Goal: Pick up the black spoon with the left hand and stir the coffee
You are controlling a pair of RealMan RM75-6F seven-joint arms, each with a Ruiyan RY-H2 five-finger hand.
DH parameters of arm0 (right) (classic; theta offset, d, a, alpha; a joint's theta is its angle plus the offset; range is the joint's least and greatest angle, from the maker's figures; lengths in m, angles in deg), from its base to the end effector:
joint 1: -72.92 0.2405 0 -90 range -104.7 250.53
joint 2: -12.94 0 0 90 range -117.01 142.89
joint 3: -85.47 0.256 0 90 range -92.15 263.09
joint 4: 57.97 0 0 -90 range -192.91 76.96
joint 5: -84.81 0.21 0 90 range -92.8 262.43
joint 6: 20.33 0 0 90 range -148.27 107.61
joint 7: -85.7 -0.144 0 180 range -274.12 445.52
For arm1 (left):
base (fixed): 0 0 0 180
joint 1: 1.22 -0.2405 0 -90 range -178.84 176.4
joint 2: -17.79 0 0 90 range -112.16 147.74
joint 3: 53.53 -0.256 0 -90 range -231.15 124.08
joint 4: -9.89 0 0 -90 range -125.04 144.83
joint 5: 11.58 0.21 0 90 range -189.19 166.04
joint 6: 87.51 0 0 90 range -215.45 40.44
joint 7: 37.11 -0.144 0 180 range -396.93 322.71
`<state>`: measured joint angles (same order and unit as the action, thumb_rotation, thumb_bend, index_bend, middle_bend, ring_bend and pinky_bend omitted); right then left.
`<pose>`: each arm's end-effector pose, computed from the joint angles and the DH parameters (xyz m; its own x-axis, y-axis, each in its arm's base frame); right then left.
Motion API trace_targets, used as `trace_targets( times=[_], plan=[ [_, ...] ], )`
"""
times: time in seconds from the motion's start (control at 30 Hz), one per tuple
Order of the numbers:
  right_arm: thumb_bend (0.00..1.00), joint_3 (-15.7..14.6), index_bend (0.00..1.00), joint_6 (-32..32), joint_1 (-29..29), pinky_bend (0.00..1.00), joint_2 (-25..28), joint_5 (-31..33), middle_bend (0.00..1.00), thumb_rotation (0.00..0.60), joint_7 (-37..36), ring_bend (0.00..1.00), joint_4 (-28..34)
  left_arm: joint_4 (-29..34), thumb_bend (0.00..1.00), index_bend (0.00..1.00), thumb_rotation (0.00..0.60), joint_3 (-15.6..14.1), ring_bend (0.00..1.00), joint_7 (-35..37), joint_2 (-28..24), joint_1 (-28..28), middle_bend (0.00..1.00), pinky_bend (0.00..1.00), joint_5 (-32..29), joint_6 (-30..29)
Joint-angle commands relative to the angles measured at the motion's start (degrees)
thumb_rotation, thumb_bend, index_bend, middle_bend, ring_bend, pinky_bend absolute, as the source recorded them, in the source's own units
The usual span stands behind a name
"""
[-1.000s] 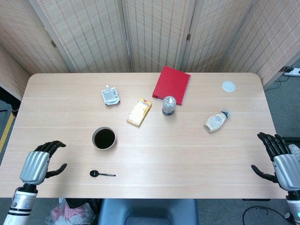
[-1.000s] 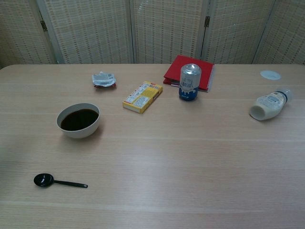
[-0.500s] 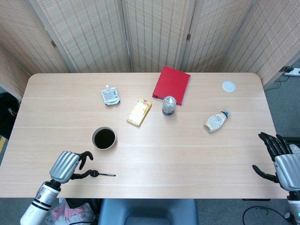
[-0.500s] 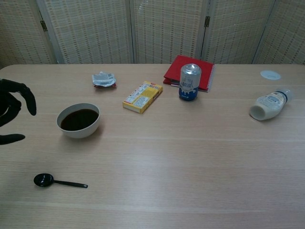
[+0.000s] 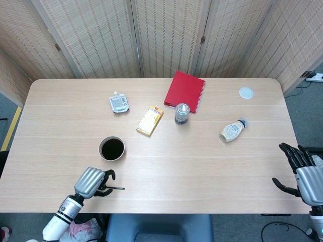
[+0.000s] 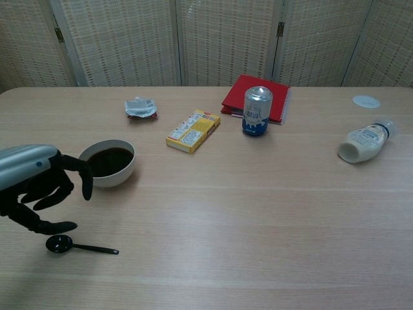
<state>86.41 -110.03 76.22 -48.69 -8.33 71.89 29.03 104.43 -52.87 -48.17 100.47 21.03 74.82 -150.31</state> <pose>-0.3181 -0.1658 0.1802 0.3019 0.0154 0.9532 -0.9471 -0.1097 0.3018 -0.2050 0.2254 -0.0005 0.3610 0.3381 0.8691 0.8935 -0.3924 -0.2185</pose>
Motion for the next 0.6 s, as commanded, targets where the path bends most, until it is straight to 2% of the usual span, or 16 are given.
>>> trace_targets(
  times=[0.03,0.27,0.6],
  plan=[
    [0.13,0.0,0.0,0.05,0.02,0.08,-0.03,-0.01,0.09,0.6,-0.01,0.14,-0.05,-0.89,0.26,0.51,0.6,-0.05,0.87,-1.7,1.5,0.76,0.88,1.0,-2.28,1.81],
    [0.13,0.07,0.0,0.22,0.11,0.08,-0.02,0.06,0.09,0.6,-0.03,0.14,-0.09,-1.69,0.26,0.51,0.6,-0.14,0.88,-6.22,3.58,1.78,0.89,1.0,-7.2,4.64],
    [0.13,0.1,0.0,0.46,0.2,0.08,0.12,0.1,0.09,0.6,0.15,0.14,0.12,-0.28,0.26,0.51,0.6,-0.72,0.88,-22.36,5.4,2.95,0.89,1.0,-12.77,4.06]
  ],
)
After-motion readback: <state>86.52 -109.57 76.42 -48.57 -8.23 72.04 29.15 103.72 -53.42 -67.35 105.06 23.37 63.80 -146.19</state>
